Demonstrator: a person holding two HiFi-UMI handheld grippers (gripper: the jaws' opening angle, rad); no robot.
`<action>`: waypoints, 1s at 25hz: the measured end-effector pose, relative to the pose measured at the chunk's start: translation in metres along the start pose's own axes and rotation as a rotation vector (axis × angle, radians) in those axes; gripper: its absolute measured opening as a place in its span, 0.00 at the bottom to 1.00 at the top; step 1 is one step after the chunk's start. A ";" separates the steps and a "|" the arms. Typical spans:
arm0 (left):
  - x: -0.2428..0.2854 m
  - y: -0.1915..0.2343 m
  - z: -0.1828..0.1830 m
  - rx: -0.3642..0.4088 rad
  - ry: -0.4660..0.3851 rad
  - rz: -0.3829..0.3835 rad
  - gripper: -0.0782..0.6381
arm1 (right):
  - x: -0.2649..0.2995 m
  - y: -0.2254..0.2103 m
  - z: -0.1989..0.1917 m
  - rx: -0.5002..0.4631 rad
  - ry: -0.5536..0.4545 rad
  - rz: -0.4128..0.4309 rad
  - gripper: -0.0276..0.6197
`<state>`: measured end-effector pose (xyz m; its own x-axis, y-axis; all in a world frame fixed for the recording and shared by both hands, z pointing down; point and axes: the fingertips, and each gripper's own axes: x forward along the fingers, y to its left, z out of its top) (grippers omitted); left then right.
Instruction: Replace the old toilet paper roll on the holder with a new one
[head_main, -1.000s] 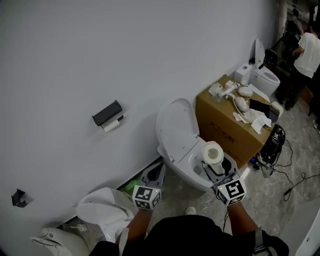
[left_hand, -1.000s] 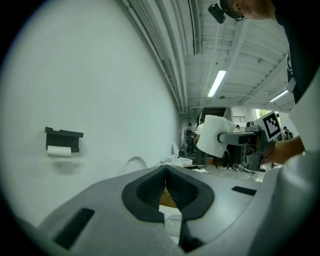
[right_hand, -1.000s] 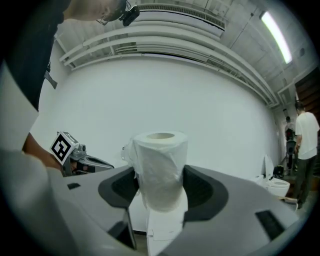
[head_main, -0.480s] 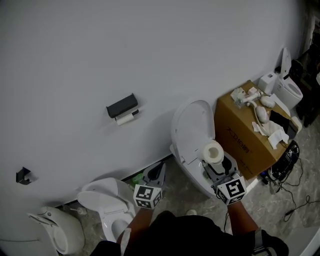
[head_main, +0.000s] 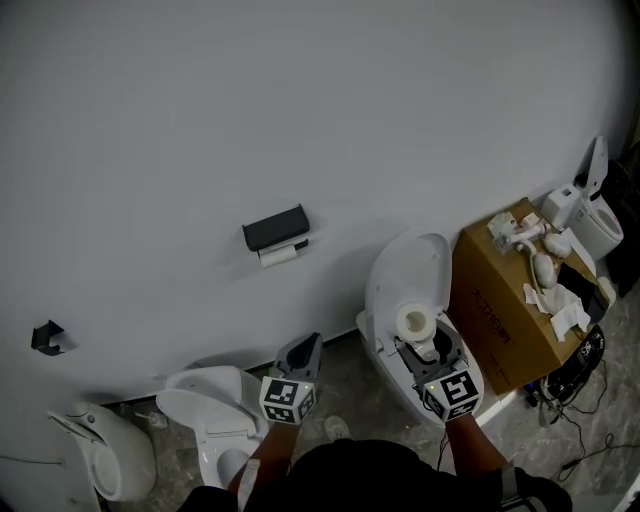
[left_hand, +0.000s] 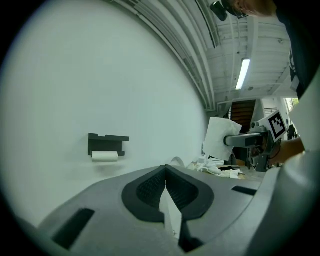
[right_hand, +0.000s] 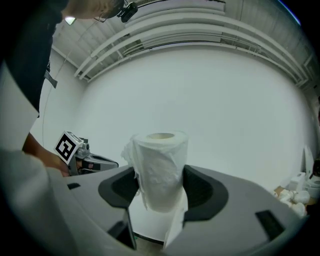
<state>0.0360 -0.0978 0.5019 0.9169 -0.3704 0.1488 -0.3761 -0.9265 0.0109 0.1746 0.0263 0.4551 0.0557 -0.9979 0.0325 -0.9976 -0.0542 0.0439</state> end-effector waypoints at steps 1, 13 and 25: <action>0.004 0.008 0.001 0.003 -0.002 0.004 0.12 | 0.010 0.001 0.001 -0.005 0.007 0.012 0.44; 0.043 0.100 0.015 0.042 -0.032 0.014 0.12 | 0.125 0.014 0.009 -0.016 0.034 0.059 0.45; 0.052 0.156 0.003 0.004 -0.036 0.014 0.12 | 0.184 0.039 -0.002 0.011 0.045 0.065 0.45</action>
<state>0.0257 -0.2621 0.5087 0.9157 -0.3856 0.1133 -0.3887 -0.9214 0.0054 0.1455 -0.1590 0.4646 -0.0081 -0.9968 0.0799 -0.9995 0.0105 0.0295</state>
